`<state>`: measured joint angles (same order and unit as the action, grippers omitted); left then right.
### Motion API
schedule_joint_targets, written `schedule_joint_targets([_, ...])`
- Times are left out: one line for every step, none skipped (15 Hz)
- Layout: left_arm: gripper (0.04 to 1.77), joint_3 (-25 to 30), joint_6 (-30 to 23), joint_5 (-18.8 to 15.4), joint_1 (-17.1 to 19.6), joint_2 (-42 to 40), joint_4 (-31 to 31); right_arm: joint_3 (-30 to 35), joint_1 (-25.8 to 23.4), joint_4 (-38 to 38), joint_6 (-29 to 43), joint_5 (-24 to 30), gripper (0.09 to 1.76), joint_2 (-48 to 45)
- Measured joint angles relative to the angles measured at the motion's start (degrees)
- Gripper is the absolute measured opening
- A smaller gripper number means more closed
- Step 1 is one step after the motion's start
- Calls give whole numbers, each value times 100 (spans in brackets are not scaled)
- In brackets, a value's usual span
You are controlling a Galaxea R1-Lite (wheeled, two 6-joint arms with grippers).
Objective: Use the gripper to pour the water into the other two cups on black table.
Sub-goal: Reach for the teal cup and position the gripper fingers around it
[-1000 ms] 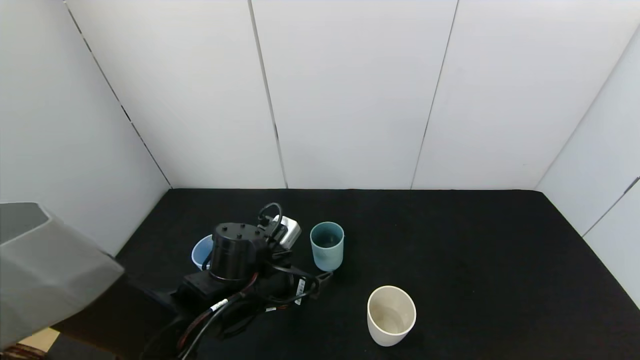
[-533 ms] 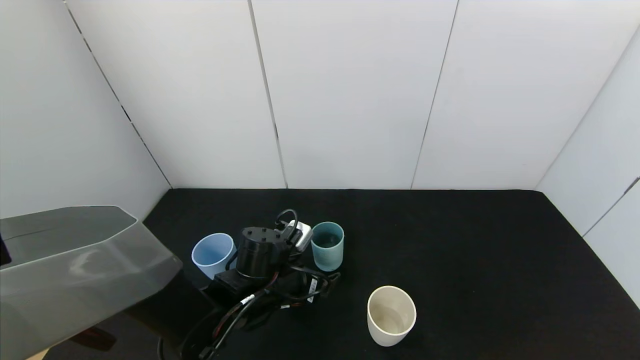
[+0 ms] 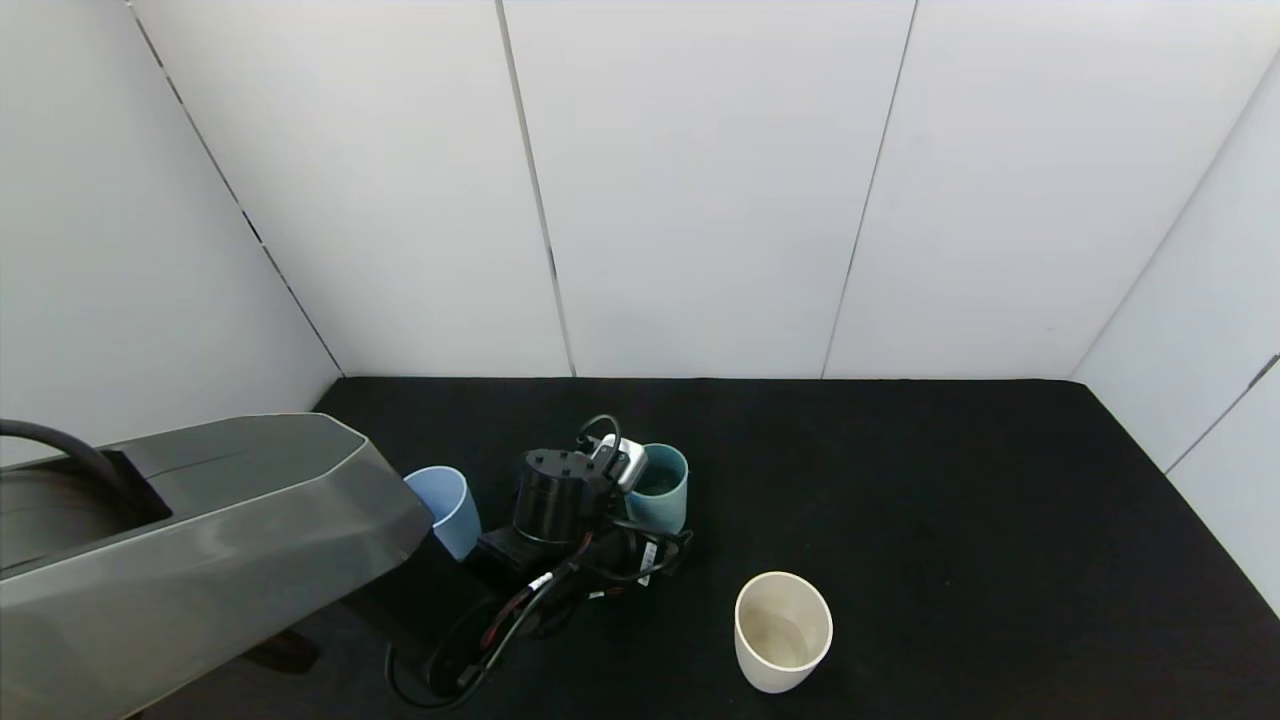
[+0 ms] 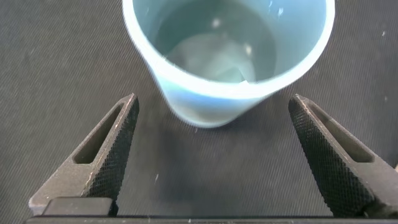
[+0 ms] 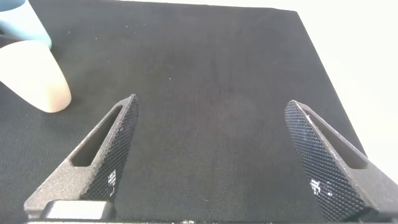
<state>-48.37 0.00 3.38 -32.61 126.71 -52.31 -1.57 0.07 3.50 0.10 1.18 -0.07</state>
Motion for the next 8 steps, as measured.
schedule_joint_targets([172, -82, -7, -5, -29, 30, 0, 0, 0, 0, 0, 0, 171, 0])
schedule_joint_targets([172, -162, -18, -10, -55, 55, 0, 0, 0, -2, -2, 0, 171, 0])
schedule_joint_targets([172, -236, -16, -11, -74, 72, 9, 0, 0, 0, -2, 2, 171, 0])
schedule_joint_targets([172, -319, -16, -7, -93, 83, 35, 0, 0, 0, 0, 2, 171, 0])
schedule_joint_targets([172, -391, -16, -2, -101, 96, 41, 0, 0, 0, -2, 2, 171, 0])
schedule_joint_targets([172, -438, -16, 0, -110, 101, 49, 0, 0, -2, 0, 0, 171, 0])
schedule_joint_targets([172, -479, -16, 1, -115, 107, 50, 0, 0, -2, 0, 2, 171, 0])
schedule_joint_targets([172, -510, -10, 6, -116, 118, 60, 0, 0, 0, 0, 2, 171, 0])
